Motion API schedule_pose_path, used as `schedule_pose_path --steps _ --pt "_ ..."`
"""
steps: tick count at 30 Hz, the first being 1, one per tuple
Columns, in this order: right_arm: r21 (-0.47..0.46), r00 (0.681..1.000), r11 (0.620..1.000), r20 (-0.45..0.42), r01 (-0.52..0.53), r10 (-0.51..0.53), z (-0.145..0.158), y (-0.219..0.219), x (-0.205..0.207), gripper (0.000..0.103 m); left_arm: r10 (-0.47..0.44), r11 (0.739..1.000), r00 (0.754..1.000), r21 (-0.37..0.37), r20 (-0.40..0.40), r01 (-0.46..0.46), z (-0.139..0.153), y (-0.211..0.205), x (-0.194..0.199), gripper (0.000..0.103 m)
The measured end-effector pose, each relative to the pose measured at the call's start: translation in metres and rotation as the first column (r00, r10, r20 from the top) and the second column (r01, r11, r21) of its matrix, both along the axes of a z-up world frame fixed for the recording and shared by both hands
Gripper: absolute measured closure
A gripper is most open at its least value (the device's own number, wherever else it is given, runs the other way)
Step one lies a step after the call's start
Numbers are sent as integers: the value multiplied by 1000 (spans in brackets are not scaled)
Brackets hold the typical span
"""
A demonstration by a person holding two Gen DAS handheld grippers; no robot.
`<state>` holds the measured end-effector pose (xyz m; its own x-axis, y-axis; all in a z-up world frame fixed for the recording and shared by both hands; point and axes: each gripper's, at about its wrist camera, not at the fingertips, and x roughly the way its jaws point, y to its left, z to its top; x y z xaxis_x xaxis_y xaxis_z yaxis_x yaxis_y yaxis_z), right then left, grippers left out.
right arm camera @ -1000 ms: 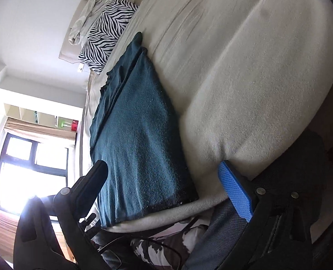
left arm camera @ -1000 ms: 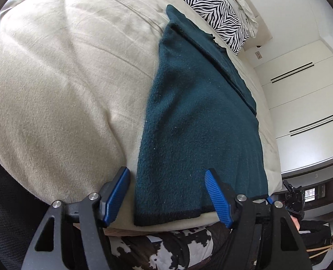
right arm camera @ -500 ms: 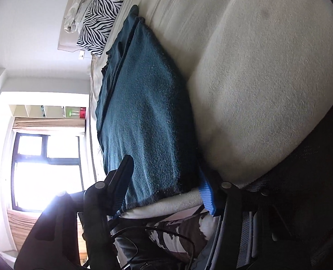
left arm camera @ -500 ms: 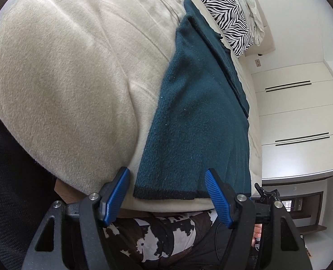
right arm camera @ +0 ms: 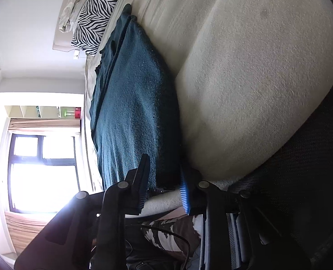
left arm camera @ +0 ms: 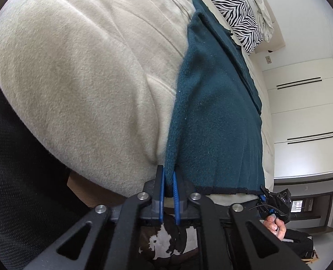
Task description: Fold small clothes
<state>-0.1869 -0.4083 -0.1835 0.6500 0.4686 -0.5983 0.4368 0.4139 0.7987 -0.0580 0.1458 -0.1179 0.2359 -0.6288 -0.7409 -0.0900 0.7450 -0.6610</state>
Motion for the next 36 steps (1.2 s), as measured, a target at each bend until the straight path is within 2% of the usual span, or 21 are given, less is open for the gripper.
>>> schedule_pose_path --steps 2,6,12,16,24,30,36 --pt "-20 1000 1000 -9 -2 2 1 1 0 91 -8 1000 1000 4 16 8 5 -2 -1 95" --pt "-53 1000 999 2 -5 5 7 3 -4 93 13 1000 999 -24 47 -12 18 -3 2 95" --pt "-89 999 996 46 -9 13 29 4 -2 93 86 986 992 -150 93 -71 41 6 9 95" --pt "-101 995 995 92 -25 34 48 7 6 93 124 968 984 -233 125 -93 57 8 17 95" --pt "-126 978 992 205 -18 43 92 7 37 93 196 935 966 -330 171 -132 79 4 52 95" --pt "-167 967 986 253 6 37 123 -2 72 93 249 916 951 -362 182 -171 88 13 88 95" --pt "-207 961 977 276 42 17 142 -18 118 93 268 916 939 -358 215 -180 100 9 128 95"
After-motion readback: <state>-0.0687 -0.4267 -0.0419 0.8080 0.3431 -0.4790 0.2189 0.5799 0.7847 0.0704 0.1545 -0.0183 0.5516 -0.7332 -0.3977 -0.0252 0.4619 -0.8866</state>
